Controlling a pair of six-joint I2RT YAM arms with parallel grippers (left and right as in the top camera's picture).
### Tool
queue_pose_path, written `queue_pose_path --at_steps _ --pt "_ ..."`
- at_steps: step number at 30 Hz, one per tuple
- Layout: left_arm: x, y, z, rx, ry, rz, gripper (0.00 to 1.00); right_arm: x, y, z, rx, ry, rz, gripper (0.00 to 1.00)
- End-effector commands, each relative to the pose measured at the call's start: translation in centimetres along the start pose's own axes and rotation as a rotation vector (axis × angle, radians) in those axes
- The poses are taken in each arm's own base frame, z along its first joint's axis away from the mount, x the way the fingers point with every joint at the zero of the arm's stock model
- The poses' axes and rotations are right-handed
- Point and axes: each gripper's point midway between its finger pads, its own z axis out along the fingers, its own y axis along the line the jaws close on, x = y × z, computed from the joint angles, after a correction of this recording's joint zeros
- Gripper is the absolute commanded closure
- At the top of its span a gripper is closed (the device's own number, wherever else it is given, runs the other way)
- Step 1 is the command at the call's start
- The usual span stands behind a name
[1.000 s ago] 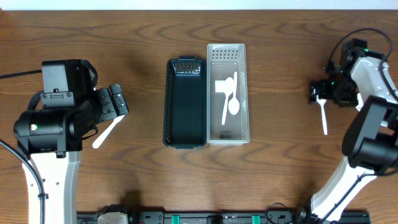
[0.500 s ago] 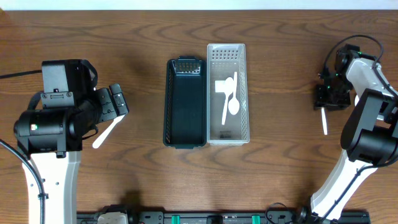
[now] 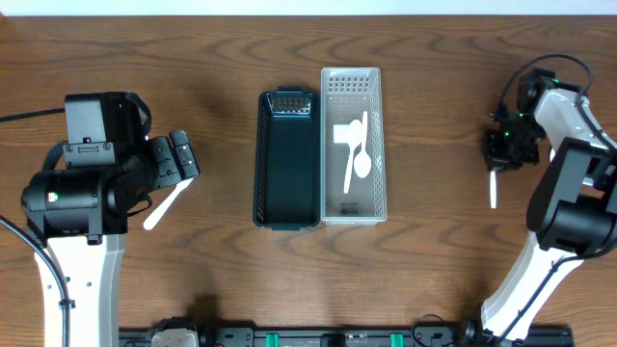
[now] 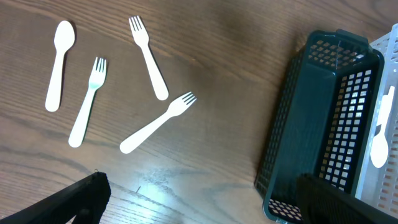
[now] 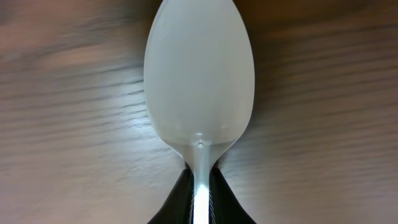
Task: Pack container
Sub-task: 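Return the right gripper to the right spoons and grasp another, then place the second spoon into the white basket with the right gripper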
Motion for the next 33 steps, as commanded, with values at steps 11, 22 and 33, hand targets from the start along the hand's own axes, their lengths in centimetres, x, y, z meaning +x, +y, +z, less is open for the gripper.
queue_pose_path --at_steps 11,22,33 --pt "-0.3 0.3 -0.1 -0.013 -0.007 -0.013 0.02 -1.5 20.1 -20.1 -0.257 -0.523 -0.056 0.99" --pt "-0.3 0.3 -0.1 -0.013 -0.006 -0.013 0.02 1.1 28.7 -11.4 -0.154 -0.353 -0.045 0.99" --pt "-0.3 0.3 -0.1 -0.013 -0.006 -0.013 0.02 2.7 30.9 -4.5 -0.073 -0.206 -0.179 0.8"
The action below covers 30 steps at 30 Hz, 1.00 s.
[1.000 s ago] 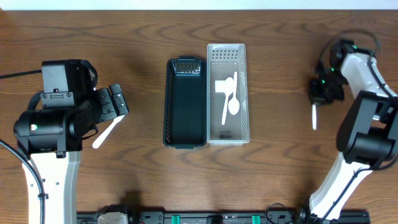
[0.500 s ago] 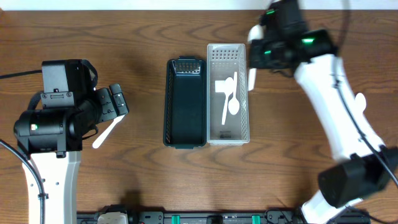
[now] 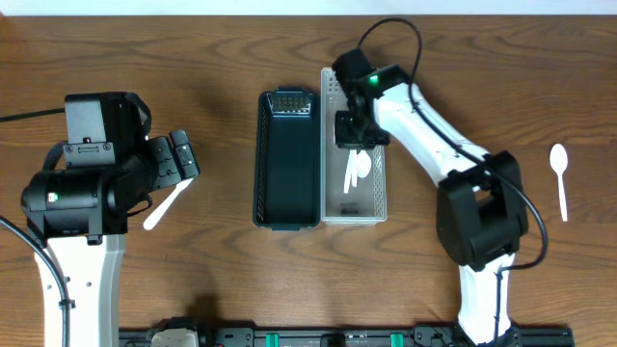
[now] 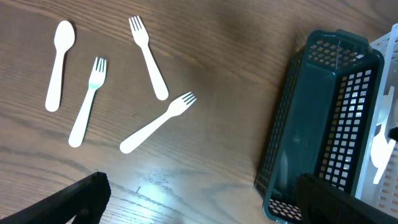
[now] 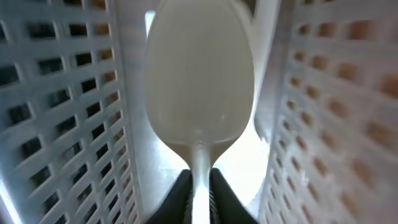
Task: Pack container
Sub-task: 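Place the second spoon into the white basket with the right gripper, then move the right gripper to the last spoon and grasp it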
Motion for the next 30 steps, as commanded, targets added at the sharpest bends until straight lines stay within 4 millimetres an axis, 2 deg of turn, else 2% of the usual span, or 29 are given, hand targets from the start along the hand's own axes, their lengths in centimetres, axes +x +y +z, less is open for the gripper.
queue_pose_path --at_steps 1,3,5,6,7,8,10,12,13,14,16,17,19,21,24,26,30 --pt "-0.3 0.3 -0.1 -0.013 -0.007 -0.013 0.02 -0.2 0.8 -0.6 -0.004 -0.026 -0.068 0.76" --pt "-0.3 0.3 -0.1 -0.013 -0.006 -0.013 0.02 -0.6 1.1 -1.4 -0.012 -0.042 -0.099 0.75" --pt "-0.3 0.3 -0.1 -0.013 -0.006 -0.013 0.02 -1.7 1.0 -3.2 -0.022 -0.074 -0.122 0.74" --pt "-0.3 0.3 -0.1 -0.013 -0.007 -0.013 0.02 -2.6 0.7 -4.7 -0.026 -0.104 -0.134 0.73" --pt "-0.3 0.3 -0.1 -0.013 -0.007 -0.013 0.02 -3.9 0.0 -7.2 -0.032 -0.151 -0.142 0.69" --pt "-0.3 0.3 -0.1 -0.013 -0.007 -0.013 0.02 -4.5 -0.4 -8.4 -0.03 -0.176 -0.144 0.65" --pt "-0.3 0.3 -0.1 -0.013 -0.007 -0.013 0.02 -6.5 -3.0 -13.1 -0.003 -0.267 -0.139 0.59" --pt "-0.3 0.3 -0.1 -0.013 -0.007 -0.013 0.02 -8.4 -7.4 -18.5 0.057 -0.378 -0.132 0.51" --pt "-0.3 0.3 -0.1 -0.013 -0.007 -0.013 0.02 -8.9 -9.3 -20.5 0.085 -0.418 -0.135 0.45" --pt "-0.3 0.3 -0.1 -0.013 -0.007 -0.013 0.02 -9.3 -11.6 -22.7 0.117 -0.459 -0.143 0.34" --pt "-0.3 0.3 -0.1 -0.013 -0.007 -0.012 0.02 -9.4 -15.7 -25.6 0.168 -0.506 -0.162 0.22" --pt "-0.3 0.3 -0.1 -0.013 -0.007 -0.013 0.02 -9.1 -18.0 -26.7 0.193 -0.516 -0.14 0.2" --pt "-0.3 0.3 -0.1 -0.013 -0.007 -0.013 0.02 -8.0 -21.9 -27.8 0.218 -0.51 -0.053 0.15" --pt "-0.3 0.3 -0.1 -0.013 -0.007 -0.012 0.02 -5.8 -26.2 -28.2 0.245 -0.459 0.058 0.08" --pt "-0.3 0.3 -0.1 -0.013 -0.007 -0.009 0.02 -3.1 -30.9 -28.6 0.269 -0.413 0.221 0.01" --pt "-0.3 0.3 -0.1 -0.013 -0.007 -0.009 0.02 -0.8 -33.5 -28.6 0.27 -0.382 0.341 0.01" --pt "-0.3 0.3 -0.1 -0.013 -0.007 -0.009 0.02 3.3 -35.6 -27.7 0.237 -0.331 0.445 0.01"
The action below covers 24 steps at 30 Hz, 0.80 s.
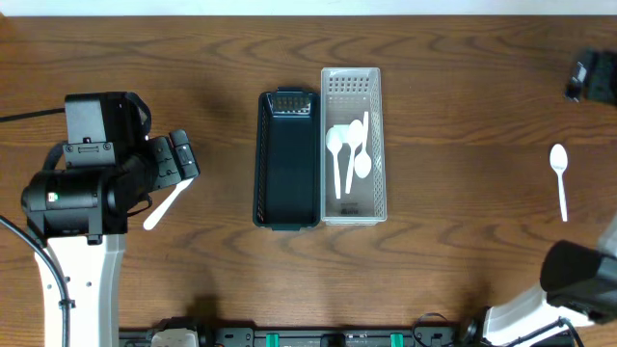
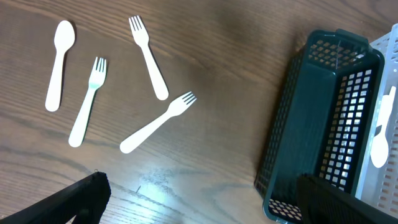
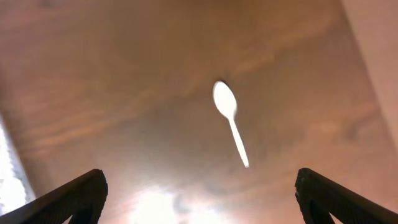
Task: Pack container
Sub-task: 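Move the right gripper to the last spoon and grasp it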
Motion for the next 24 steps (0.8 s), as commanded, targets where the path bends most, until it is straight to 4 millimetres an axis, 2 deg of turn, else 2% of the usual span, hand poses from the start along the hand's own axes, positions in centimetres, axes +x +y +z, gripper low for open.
queue_pose_path --at_steps 1,5,8,12,19,24 --pt "-0.3 0.3 -0.1 -0.013 -0.007 -0.009 0.02 3.0 -2.7 -0.6 0.0 0.029 0.094 0.01" --pt "-0.3 0.3 -0.1 -0.013 -0.007 -0.009 0.02 5.2 -5.8 1.4 0.036 0.035 0.066 0.01" --pt "-0.3 0.3 -0.1 -0.013 -0.008 -0.009 0.02 5.3 -7.3 4.1 0.029 0.023 -0.031 0.01" --pt "-0.3 0.3 -0.1 -0.014 -0.009 0.005 0.02 5.3 -6.0 8.5 -0.09 0.061 -0.135 0.01" --pt "-0.4 0.6 -0.1 -0.031 -0.012 0.006 0.02 7.2 -5.9 17.1 -0.127 0.254 -0.129 0.01" --pt "-0.4 0.6 -0.1 -0.031 -0.012 0.006 0.02 8.9 -5.4 21.1 -0.155 0.351 -0.129 0.01"
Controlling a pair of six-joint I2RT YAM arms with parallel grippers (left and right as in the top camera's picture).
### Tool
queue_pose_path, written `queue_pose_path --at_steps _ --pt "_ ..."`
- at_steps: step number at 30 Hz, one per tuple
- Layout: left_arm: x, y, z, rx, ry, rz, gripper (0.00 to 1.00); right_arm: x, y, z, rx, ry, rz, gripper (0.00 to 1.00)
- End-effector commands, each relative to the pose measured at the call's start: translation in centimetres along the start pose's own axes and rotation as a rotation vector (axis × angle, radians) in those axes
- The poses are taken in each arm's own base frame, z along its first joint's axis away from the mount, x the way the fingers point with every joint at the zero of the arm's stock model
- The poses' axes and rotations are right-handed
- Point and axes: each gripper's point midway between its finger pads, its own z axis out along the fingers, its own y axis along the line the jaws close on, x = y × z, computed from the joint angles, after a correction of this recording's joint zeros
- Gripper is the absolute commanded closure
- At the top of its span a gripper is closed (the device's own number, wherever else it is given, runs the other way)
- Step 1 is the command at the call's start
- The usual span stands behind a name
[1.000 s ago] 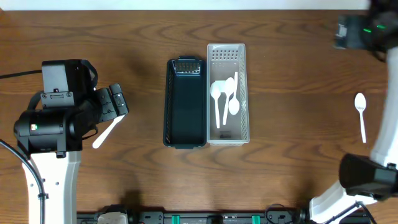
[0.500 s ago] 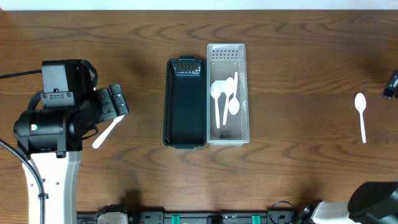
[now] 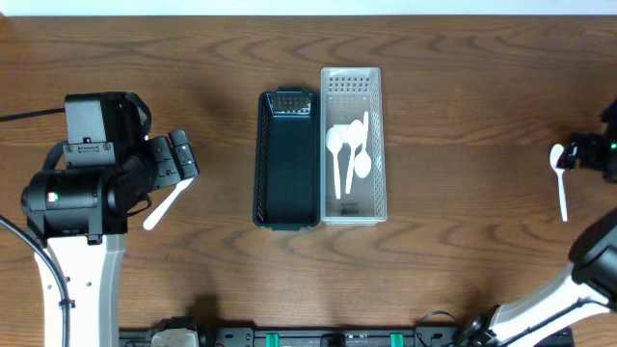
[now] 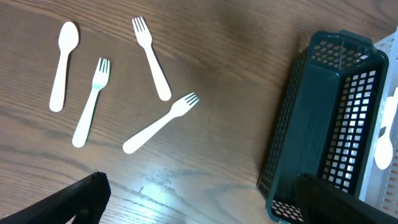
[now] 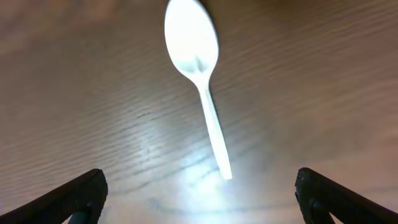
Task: Pack container
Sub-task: 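Move the right gripper to the last spoon and grasp it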
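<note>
A white basket (image 3: 351, 145) holds three white spoons (image 3: 345, 154). Beside it on the left stands a dark green basket (image 3: 288, 159) with nothing in it. Another white spoon (image 3: 559, 178) lies on the table at the far right, and my right gripper (image 3: 576, 154) hovers open just over it. In the right wrist view that spoon (image 5: 194, 50) lies ahead of the open gripper (image 5: 199, 199). My left gripper (image 3: 183, 159) is open at the left, above three forks (image 4: 160, 122) and a spoon (image 4: 62, 65).
Most of the left cutlery is hidden under my left arm in the overhead view; only one fork handle (image 3: 164, 207) shows. The green basket's rim (image 4: 292, 112) sits at the right of the left wrist view. The table's far edge runs along the top.
My right gripper has gone from the top right corner of the overhead view to low over the spoon at the far right. It is still open. The left arm has barely shifted.
My right gripper was shut on a spoon at the right of the table. Then it held that spoon inside the white basket. Then it was open, far to the right, with three spoons in the basket. Now it hovers over the last spoon on the right.
</note>
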Motion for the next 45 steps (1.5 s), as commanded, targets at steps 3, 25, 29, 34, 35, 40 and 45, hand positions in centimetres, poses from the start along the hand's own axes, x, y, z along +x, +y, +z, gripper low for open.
queue_pose_path --at_steps 3,25,29,34,35,40,45 --pt "-0.3 0.4 -0.1 -0.02 -0.009 0.002 0.02 -0.2 0.4 2.7 -0.029 0.037 -0.029 0.01" --pt "-0.3 0.4 -0.1 -0.02 -0.009 0.002 0.02 -2.8 -0.3 5.1 0.11 0.002 -0.038 0.05" --pt "-0.3 0.4 -0.1 -0.02 -0.009 0.002 0.02 -2.5 -0.2 5.9 0.104 0.024 -0.038 0.05" --pt "-0.3 0.4 -0.1 -0.02 -0.009 0.002 0.02 -1.8 -0.2 7.3 0.093 0.063 -0.038 0.06" --pt "-0.3 0.4 -0.1 -0.02 -0.009 0.002 0.02 -1.7 -0.1 7.7 0.09 0.074 -0.038 0.06" --pt "-0.3 0.4 -0.1 -0.02 -0.009 0.002 0.02 -1.1 -0.1 8.8 0.08 0.106 -0.037 0.11" --pt "-0.3 0.4 -0.1 -0.02 -0.009 0.002 0.02 -0.8 0.0 9.3 0.077 0.123 -0.009 0.46"
